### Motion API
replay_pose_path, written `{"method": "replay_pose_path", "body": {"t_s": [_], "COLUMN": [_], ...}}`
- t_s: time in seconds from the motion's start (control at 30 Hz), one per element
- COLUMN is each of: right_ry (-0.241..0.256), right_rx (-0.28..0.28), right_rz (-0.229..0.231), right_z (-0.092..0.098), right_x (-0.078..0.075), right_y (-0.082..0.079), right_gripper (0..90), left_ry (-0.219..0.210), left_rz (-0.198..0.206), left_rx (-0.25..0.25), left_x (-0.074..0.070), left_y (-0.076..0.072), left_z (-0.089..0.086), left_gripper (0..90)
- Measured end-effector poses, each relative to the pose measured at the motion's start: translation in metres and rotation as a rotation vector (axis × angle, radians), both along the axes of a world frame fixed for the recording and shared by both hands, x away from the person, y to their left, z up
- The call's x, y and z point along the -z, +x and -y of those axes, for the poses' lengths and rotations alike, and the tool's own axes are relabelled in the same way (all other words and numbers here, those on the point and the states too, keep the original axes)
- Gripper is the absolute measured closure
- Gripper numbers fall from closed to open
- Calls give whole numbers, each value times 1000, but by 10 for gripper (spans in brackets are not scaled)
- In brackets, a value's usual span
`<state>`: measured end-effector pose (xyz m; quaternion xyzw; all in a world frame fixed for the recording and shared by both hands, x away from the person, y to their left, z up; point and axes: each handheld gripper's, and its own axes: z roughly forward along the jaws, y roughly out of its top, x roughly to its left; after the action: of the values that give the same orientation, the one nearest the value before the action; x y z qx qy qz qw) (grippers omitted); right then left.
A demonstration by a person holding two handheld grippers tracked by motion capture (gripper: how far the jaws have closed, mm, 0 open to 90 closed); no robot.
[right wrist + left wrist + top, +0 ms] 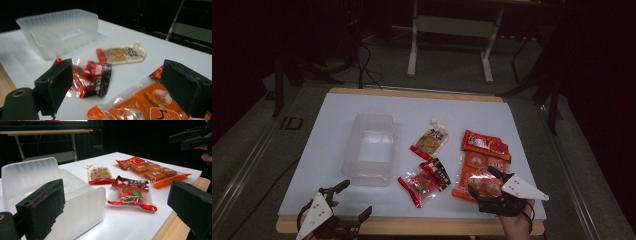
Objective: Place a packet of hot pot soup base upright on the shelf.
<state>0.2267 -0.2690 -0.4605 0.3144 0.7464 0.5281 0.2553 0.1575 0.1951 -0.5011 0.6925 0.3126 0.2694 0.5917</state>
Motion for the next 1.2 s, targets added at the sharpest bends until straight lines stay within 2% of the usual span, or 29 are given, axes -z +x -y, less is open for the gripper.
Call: {"method": "replay_pose_path", "body": {"t_s": [0.13, 0.2, 0.37, 0.43, 0.57, 0.7, 1.0, 1.2], "right_ry": [24, 19, 58, 65, 45, 18, 7, -20], "right_rx": [-11, -30, -44, -55, -63, -33, 32, 90], "right_rz": [-9, -12, 35, 35, 46, 67, 97, 105], "right_z": [-2, -3, -3, -3, -1, 3, 21, 34], "right_x": [-7, -11, -28, -34, -41, -47, -62, -65], "right_y": [-3, -3, -3, -2, 3, 11, 33, 59], "right_gripper": [103, 103, 102, 102, 96, 96, 97, 100], "left_ry": [32, 26, 17, 14, 8, 0, -13, -16], "left_rz": [-1, -8, -9, -2, 8, 8, -2, -1], "left_rx": [5, 4, -8, -10, -11, -8, -5, -5], "left_x": [0, 0, 0, 0, 1, 3, 4, 5], "left_y": [0, 0, -2, -3, -3, -1, 1, 2], "left_z": [0, 0, -2, -2, -2, -2, -4, -4], "left_gripper": [17, 17, 17, 17, 17, 17, 17, 16]}}
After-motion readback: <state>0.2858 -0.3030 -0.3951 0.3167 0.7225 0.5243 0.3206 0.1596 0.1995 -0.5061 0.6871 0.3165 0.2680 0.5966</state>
